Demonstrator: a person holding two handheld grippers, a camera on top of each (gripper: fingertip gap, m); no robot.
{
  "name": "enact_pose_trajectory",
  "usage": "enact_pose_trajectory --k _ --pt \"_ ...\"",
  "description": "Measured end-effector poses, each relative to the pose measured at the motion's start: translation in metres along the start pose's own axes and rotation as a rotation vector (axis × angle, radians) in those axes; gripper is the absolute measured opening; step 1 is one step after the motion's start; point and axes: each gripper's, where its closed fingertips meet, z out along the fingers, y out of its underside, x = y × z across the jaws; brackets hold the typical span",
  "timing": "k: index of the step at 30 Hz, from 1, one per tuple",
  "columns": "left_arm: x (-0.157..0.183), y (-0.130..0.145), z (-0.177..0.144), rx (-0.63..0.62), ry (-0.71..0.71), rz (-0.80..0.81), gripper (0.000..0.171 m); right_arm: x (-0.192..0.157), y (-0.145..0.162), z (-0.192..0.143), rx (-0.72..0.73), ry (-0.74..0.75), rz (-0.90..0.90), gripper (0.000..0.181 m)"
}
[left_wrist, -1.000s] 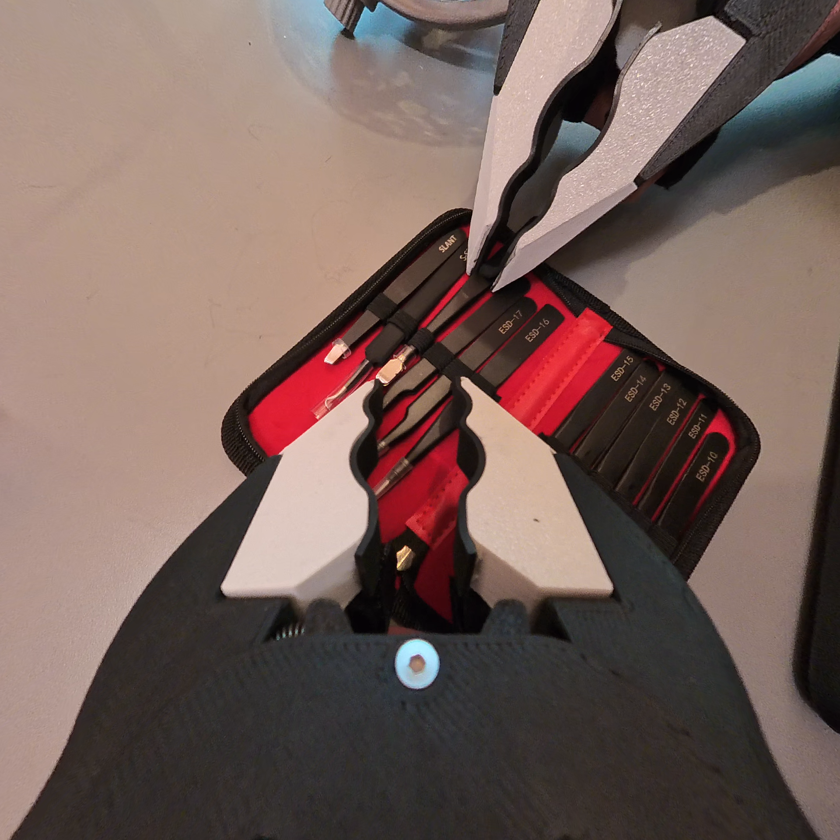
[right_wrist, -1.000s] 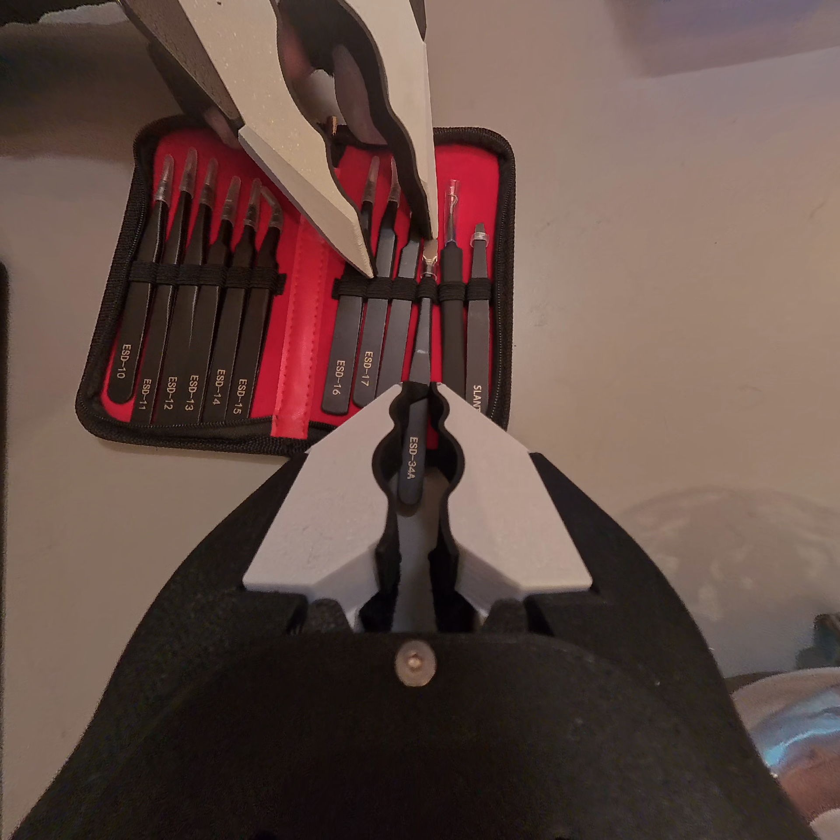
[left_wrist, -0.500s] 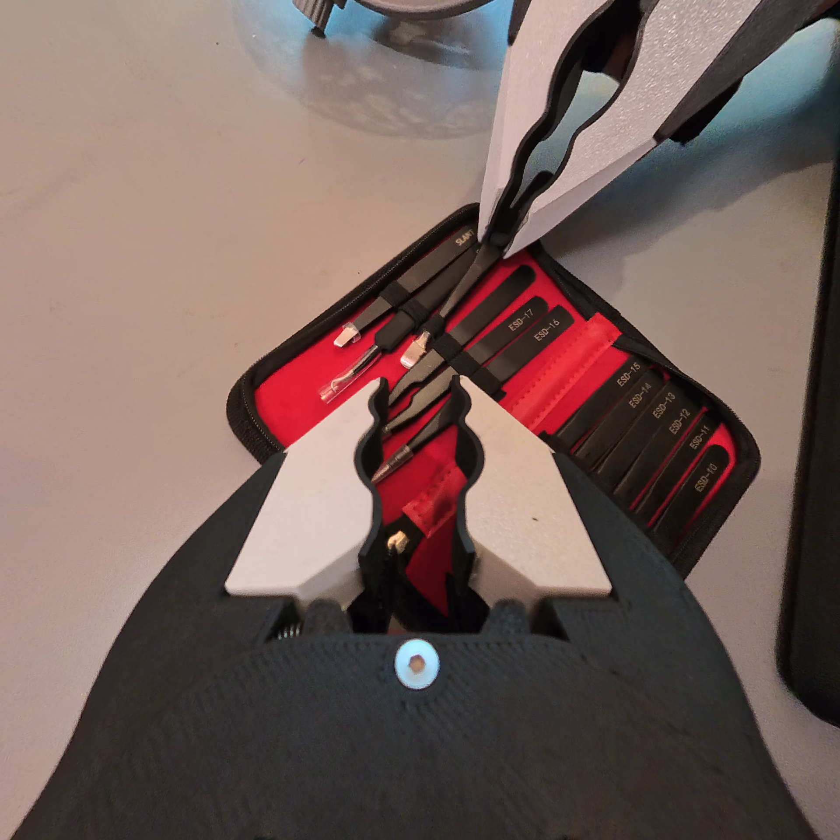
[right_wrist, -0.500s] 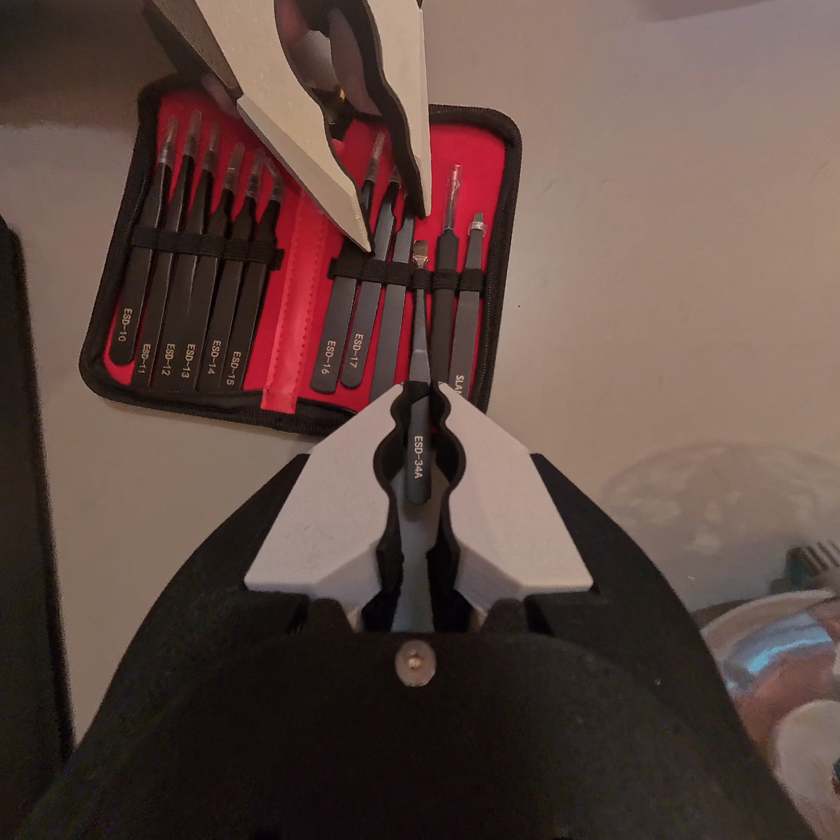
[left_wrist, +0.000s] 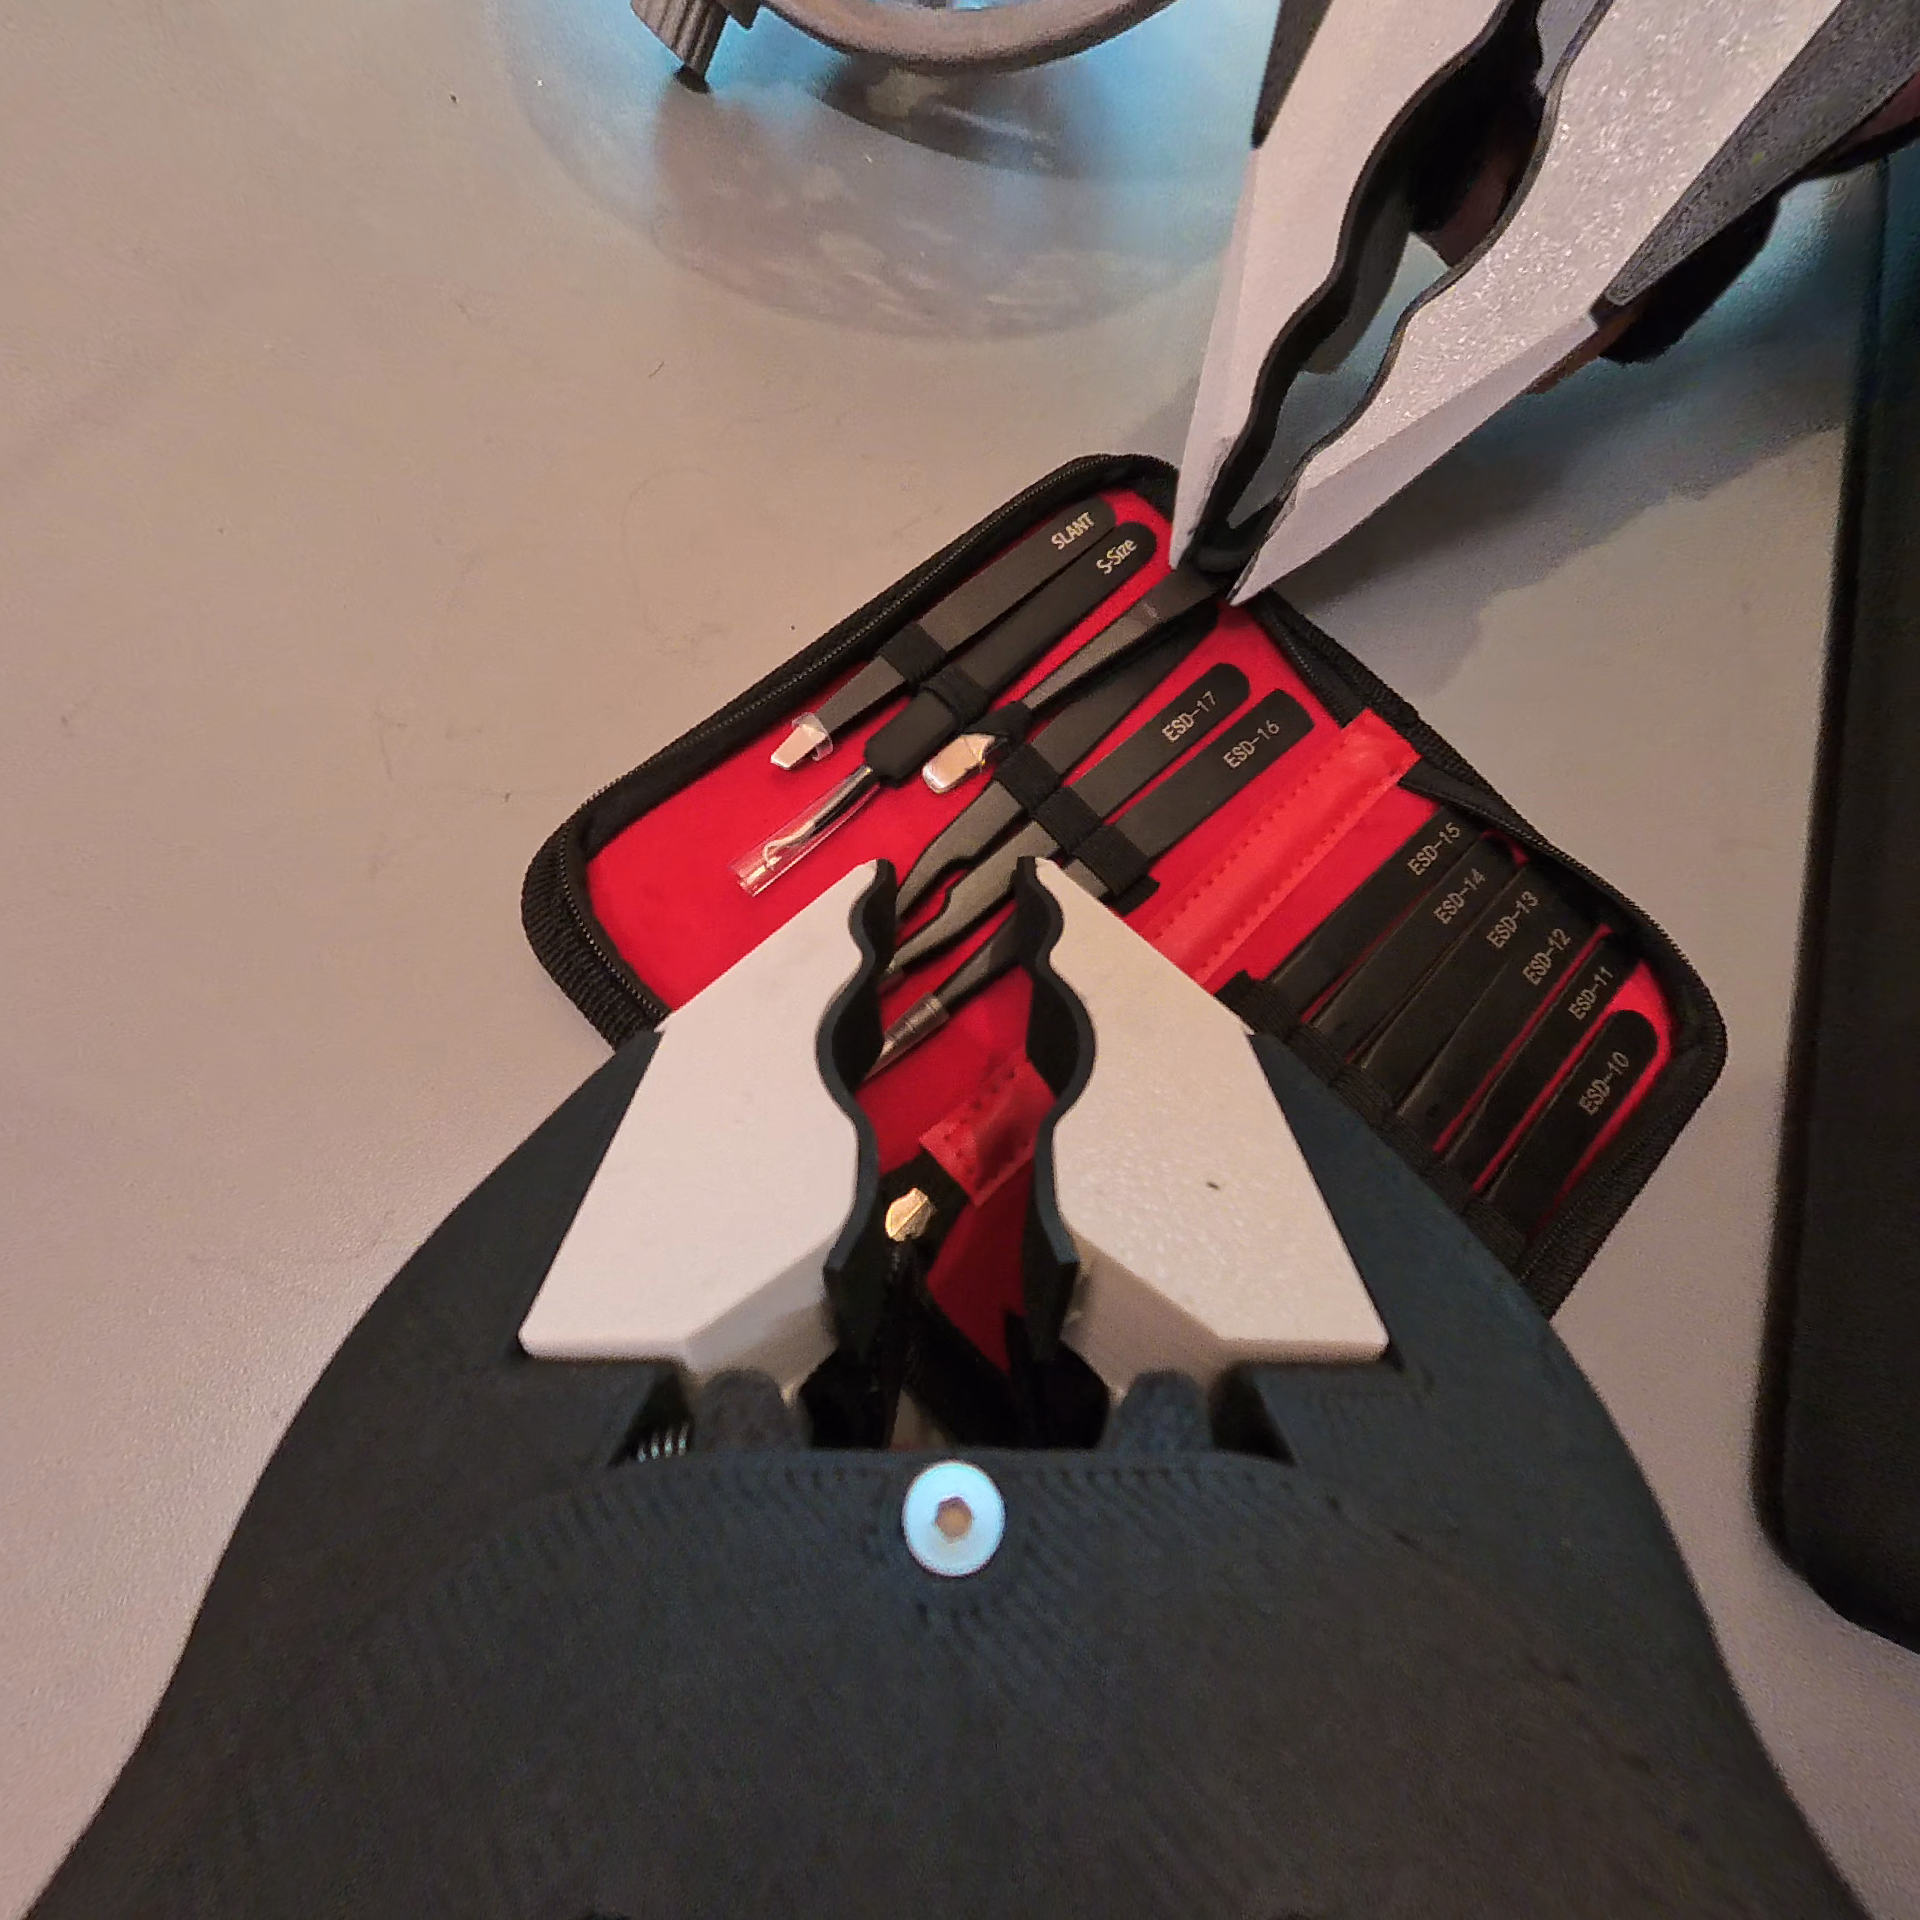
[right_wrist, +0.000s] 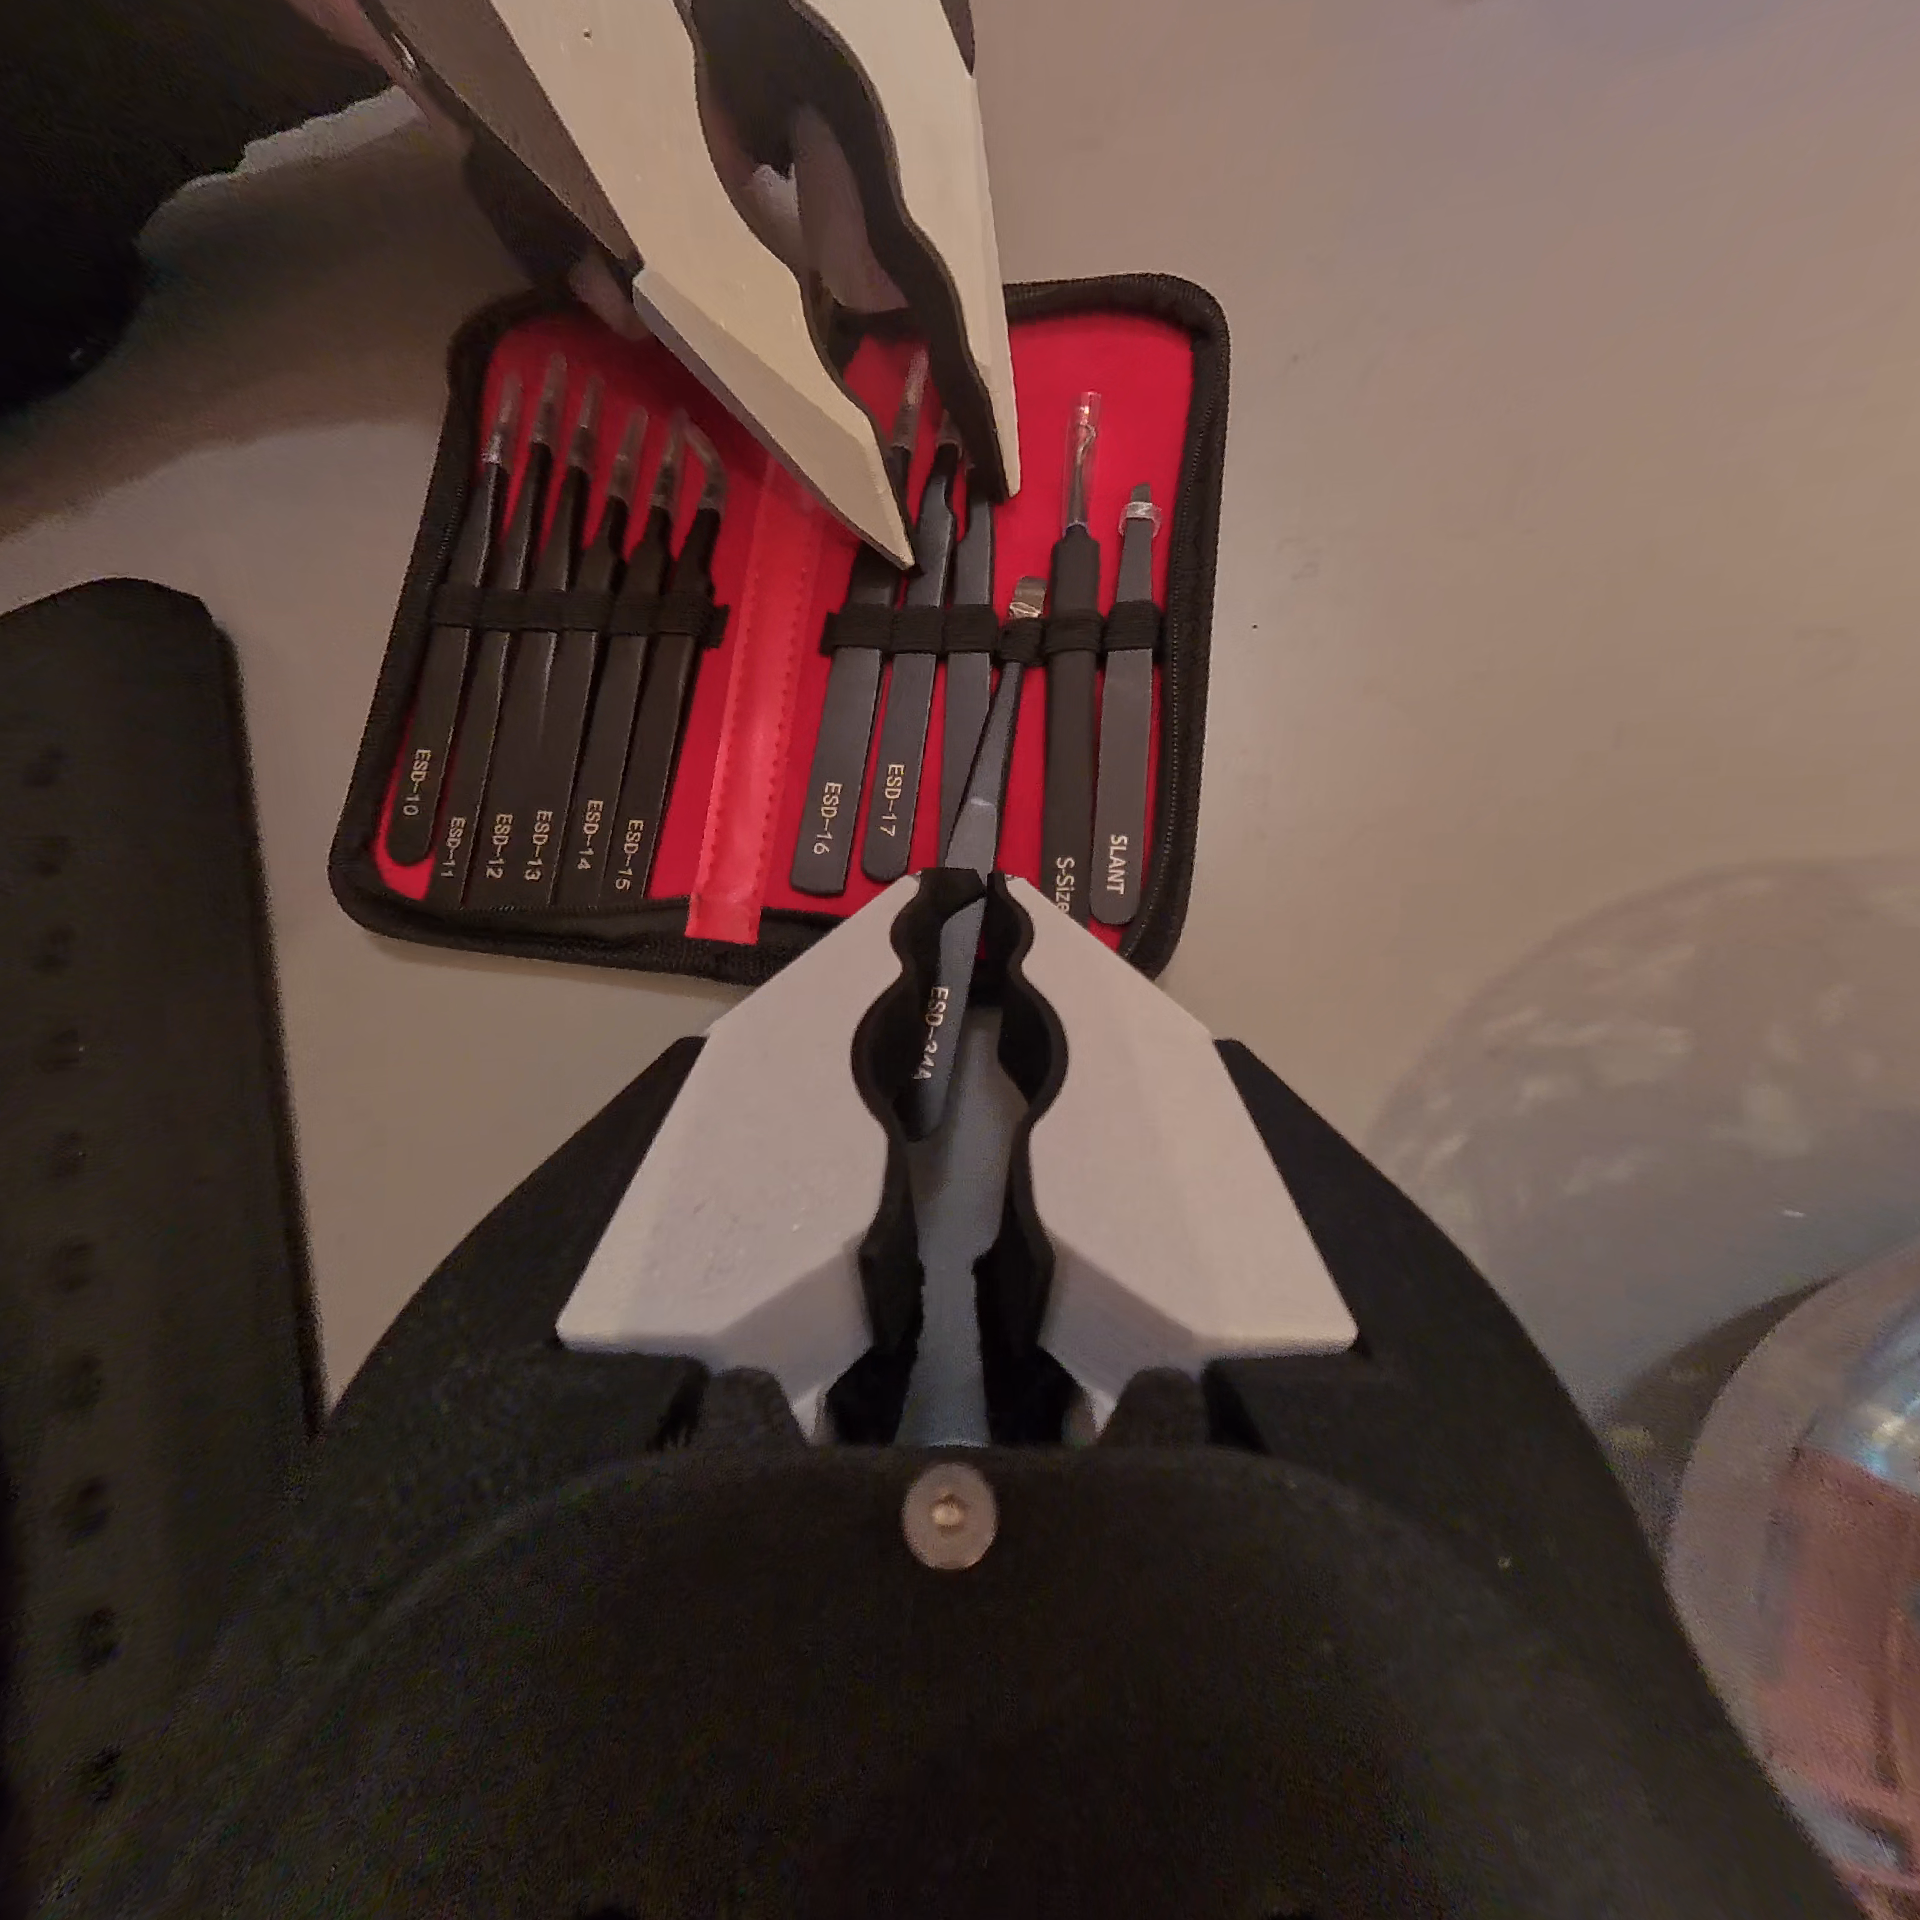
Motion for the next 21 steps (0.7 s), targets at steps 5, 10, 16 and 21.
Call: enact_pose_trajectory --k 5,10,16,21 --pt "0.000 0.000 0.000 0.000 0.000 0.002 0.021 -0.005 0.002 0.000 0.036 -0.019 0.083 0.005" --pt "0.001 -0.001 0.003 -0.003 -0.010 0.018 0.008 0.001 0.012 -0.007 -0.035 0.062 -0.081 0.004" --pt "0.000 -0.001 0.003 -0.003 -0.011 0.018 0.008 0.008 0.019 -0.015 -0.072 0.110 -0.224 0.004" --pt "0.000 -0.001 0.003 -0.005 -0.005 0.013 0.008 -0.001 0.030 -0.024 -0.069 0.088 -0.203 0.004"
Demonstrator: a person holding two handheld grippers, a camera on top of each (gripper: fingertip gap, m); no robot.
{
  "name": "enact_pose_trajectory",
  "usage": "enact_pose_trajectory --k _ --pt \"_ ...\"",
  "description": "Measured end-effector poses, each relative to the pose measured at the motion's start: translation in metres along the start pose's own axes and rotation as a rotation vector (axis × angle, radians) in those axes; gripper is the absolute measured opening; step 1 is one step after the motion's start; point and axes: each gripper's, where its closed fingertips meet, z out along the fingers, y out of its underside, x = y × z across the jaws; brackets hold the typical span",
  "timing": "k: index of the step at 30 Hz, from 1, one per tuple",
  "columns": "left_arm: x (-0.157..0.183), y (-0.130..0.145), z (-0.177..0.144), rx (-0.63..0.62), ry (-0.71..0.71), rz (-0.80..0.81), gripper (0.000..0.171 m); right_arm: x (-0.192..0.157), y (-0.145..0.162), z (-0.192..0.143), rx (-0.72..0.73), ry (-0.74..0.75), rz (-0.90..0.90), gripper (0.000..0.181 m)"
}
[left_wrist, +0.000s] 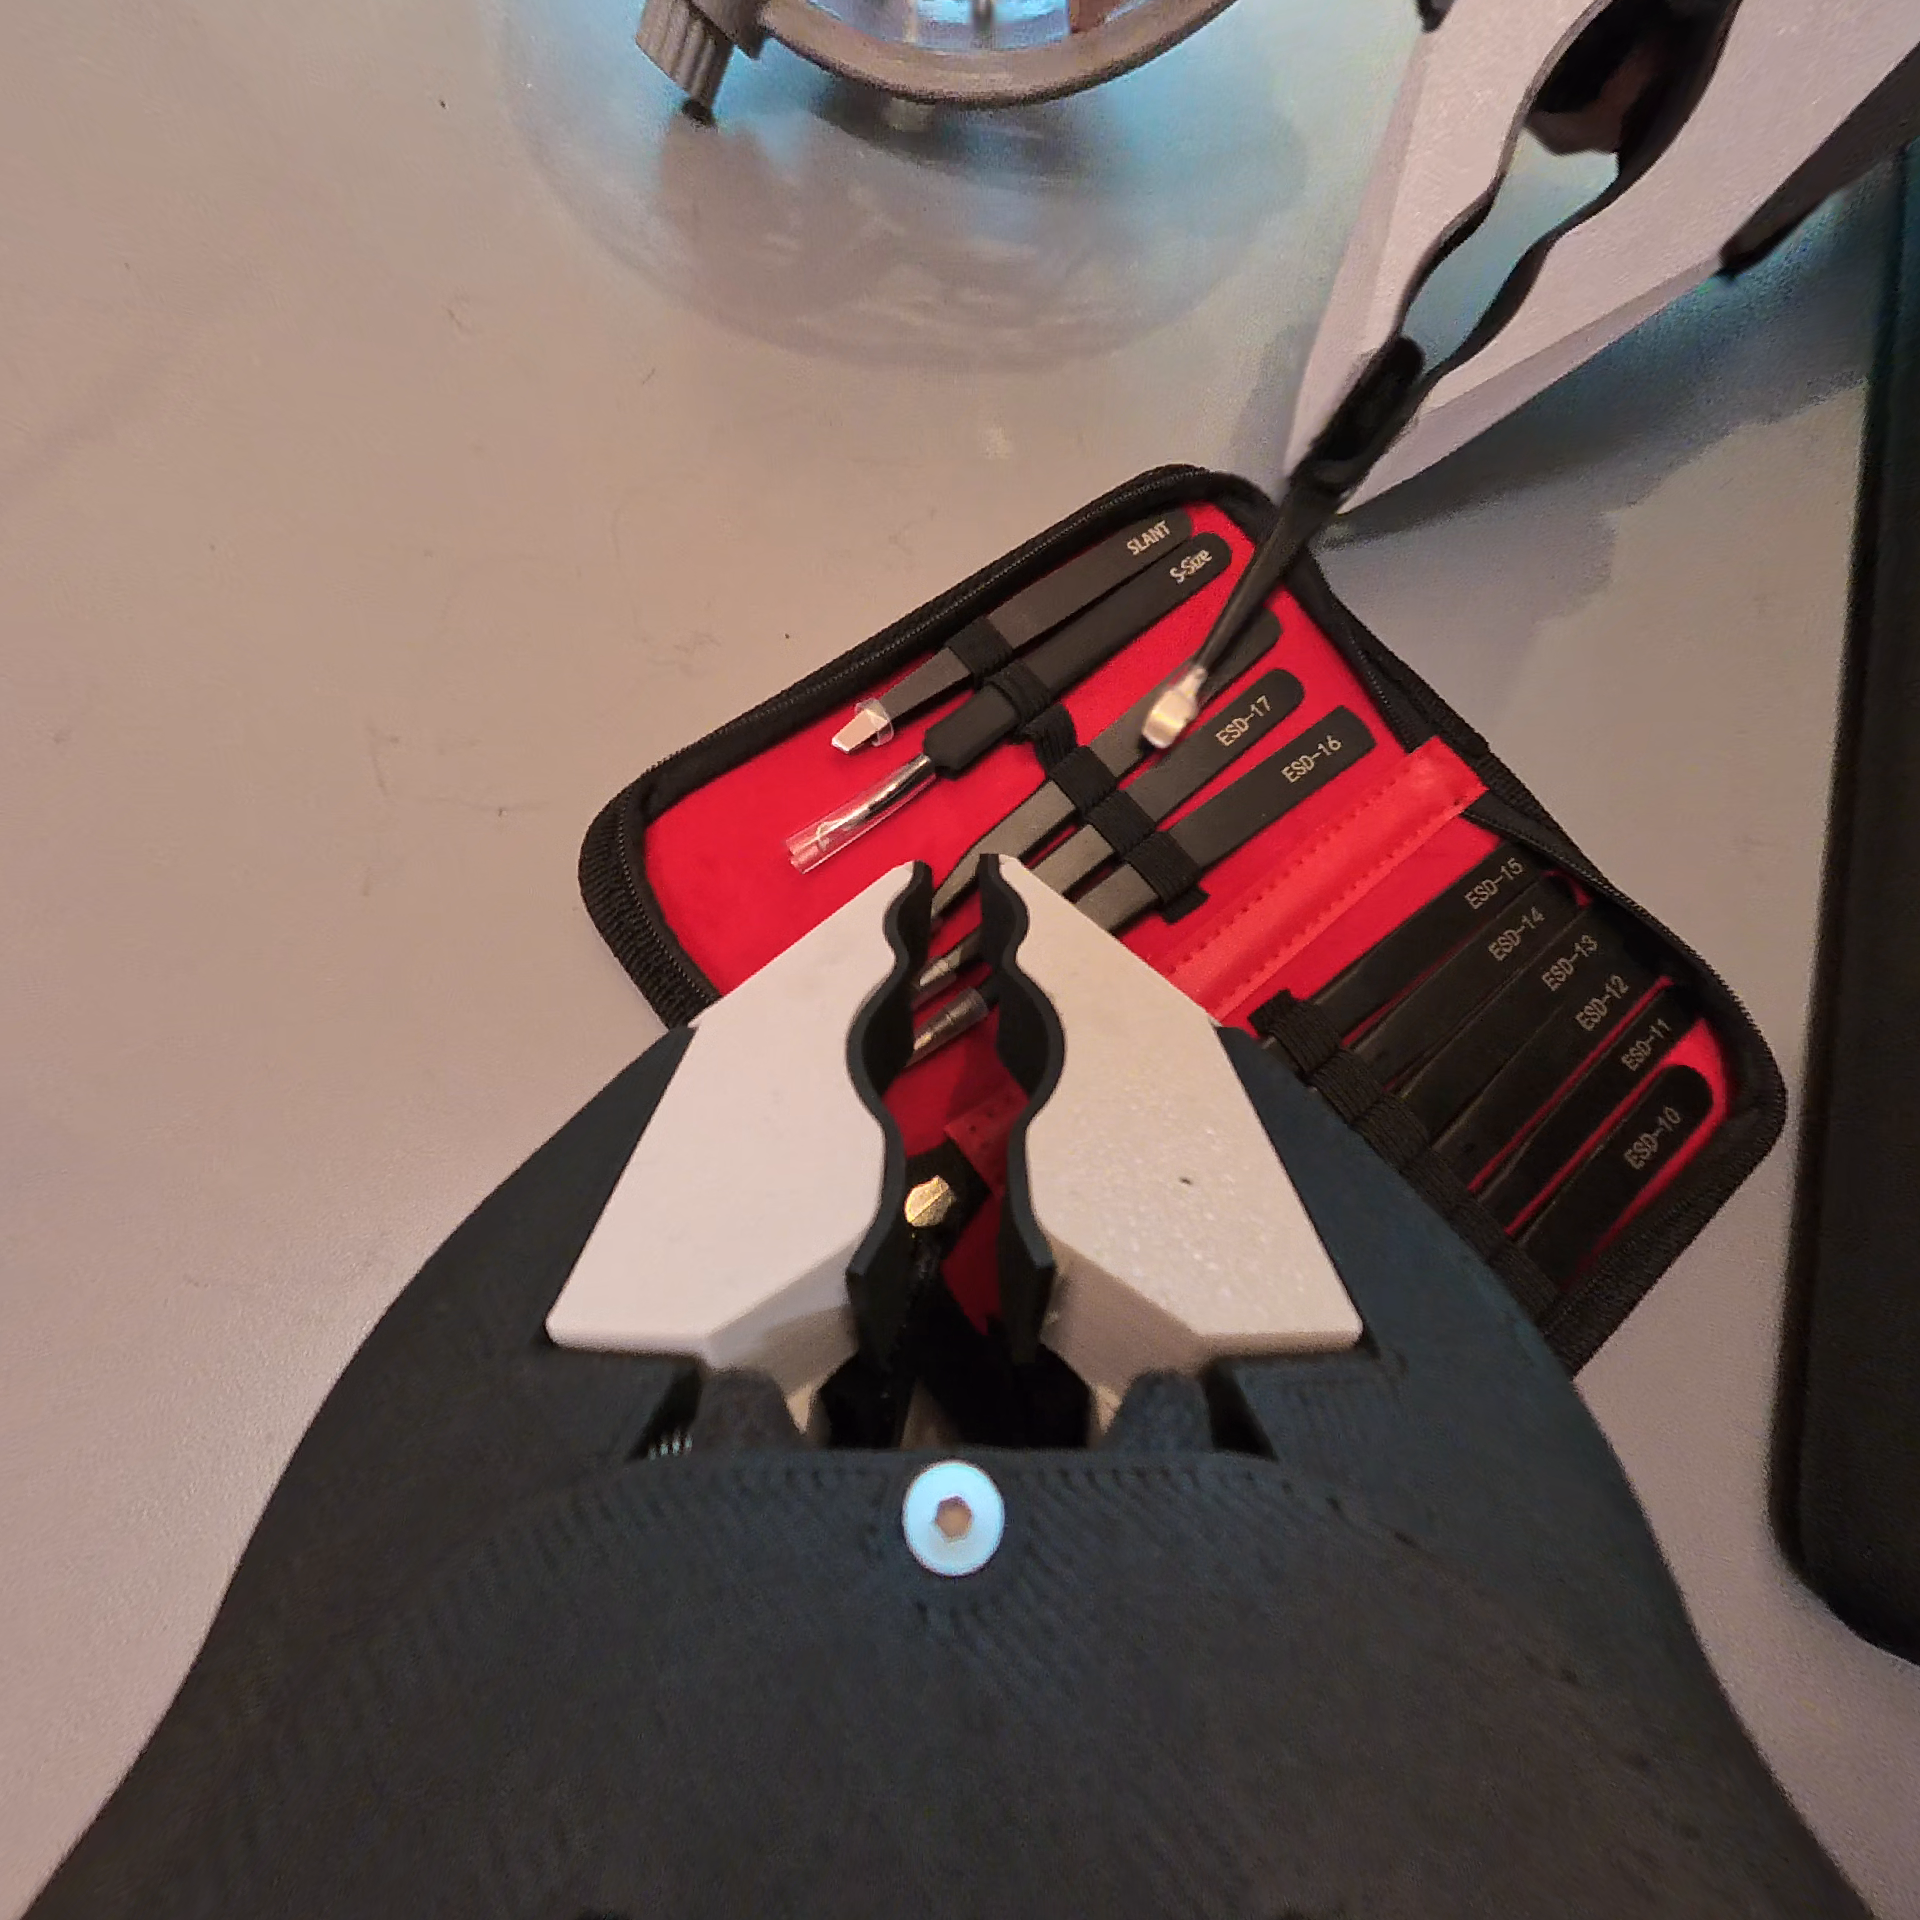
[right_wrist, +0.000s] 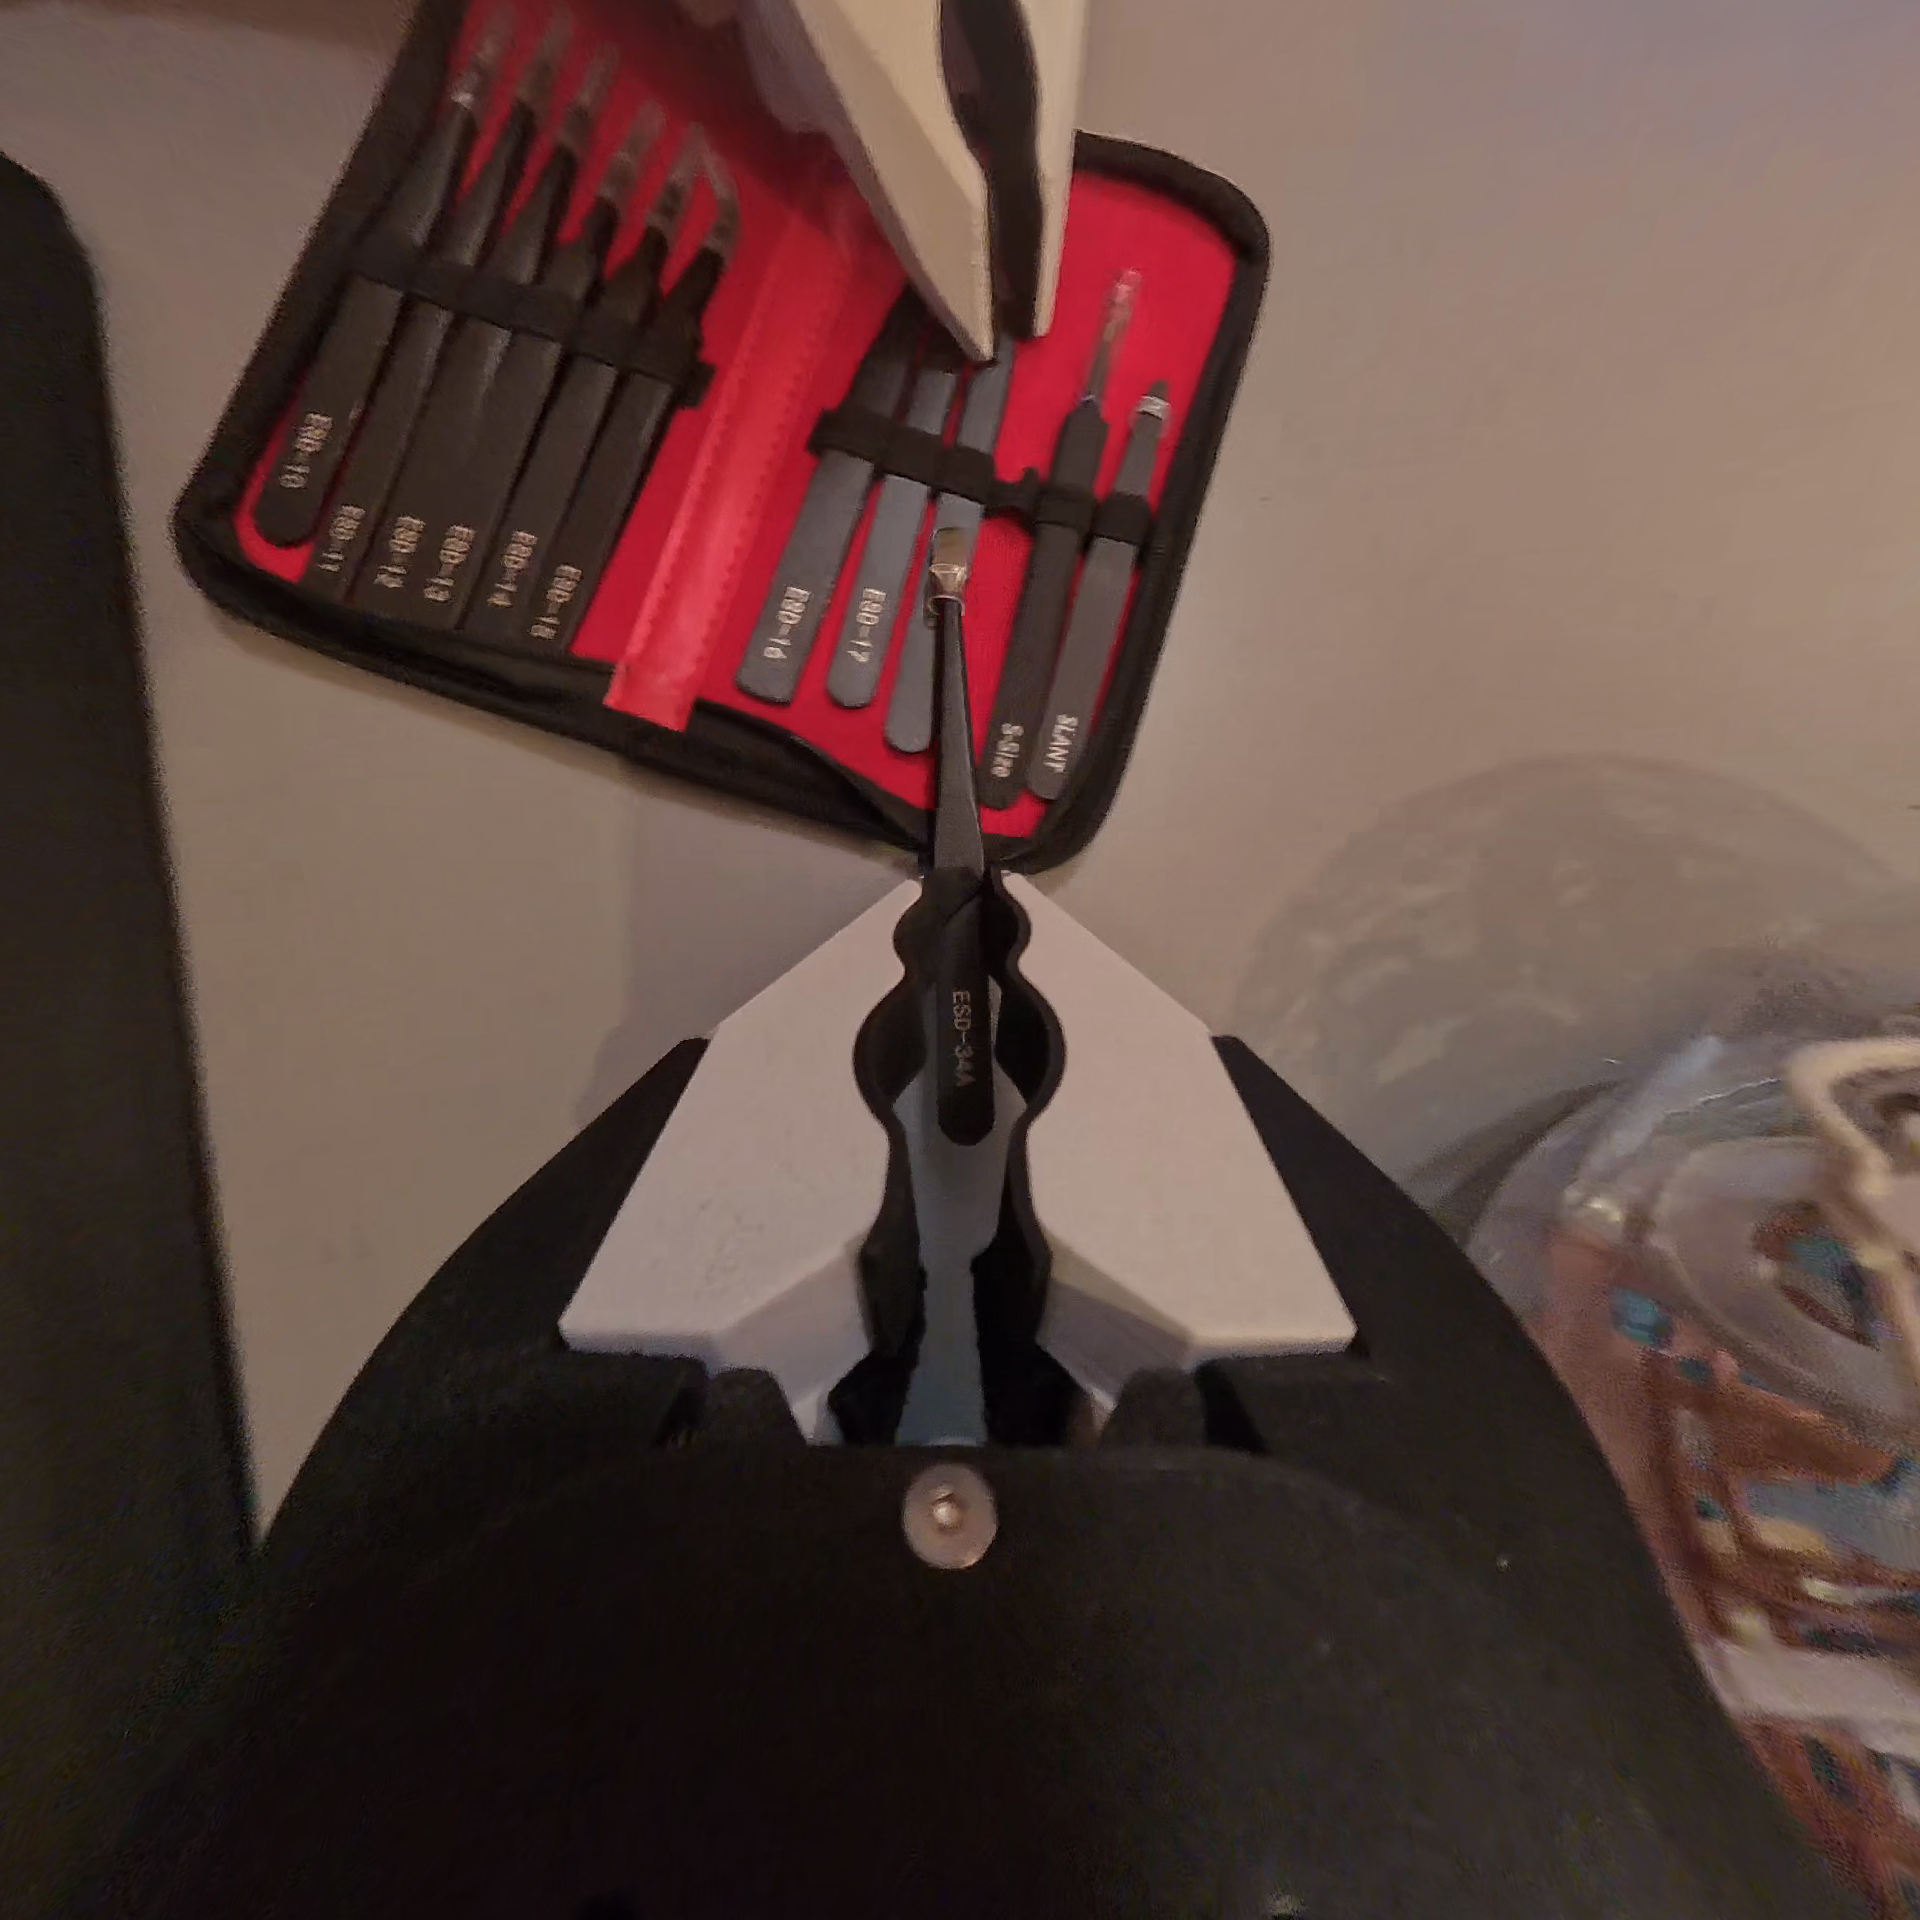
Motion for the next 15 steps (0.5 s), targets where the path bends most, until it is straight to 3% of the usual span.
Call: enact_pose_trajectory --k 3,7,15 --pt "0.000 -0.002 -0.001 0.009 0.003 -0.004 0.008 0.004 -0.003 -0.009 0.078 -0.020 0.112 0.004" --pt "-0.003 -0.009 -0.011 0.056 -0.004 -0.029 0.047 0.001 -0.001 -0.020 0.173 -0.103 0.262 0.004" --pt "0.042 -0.079 -0.015 0.293 0.101 -0.058 0.040 0.000 -0.037 -0.062 0.572 -0.392 0.621 0.004"
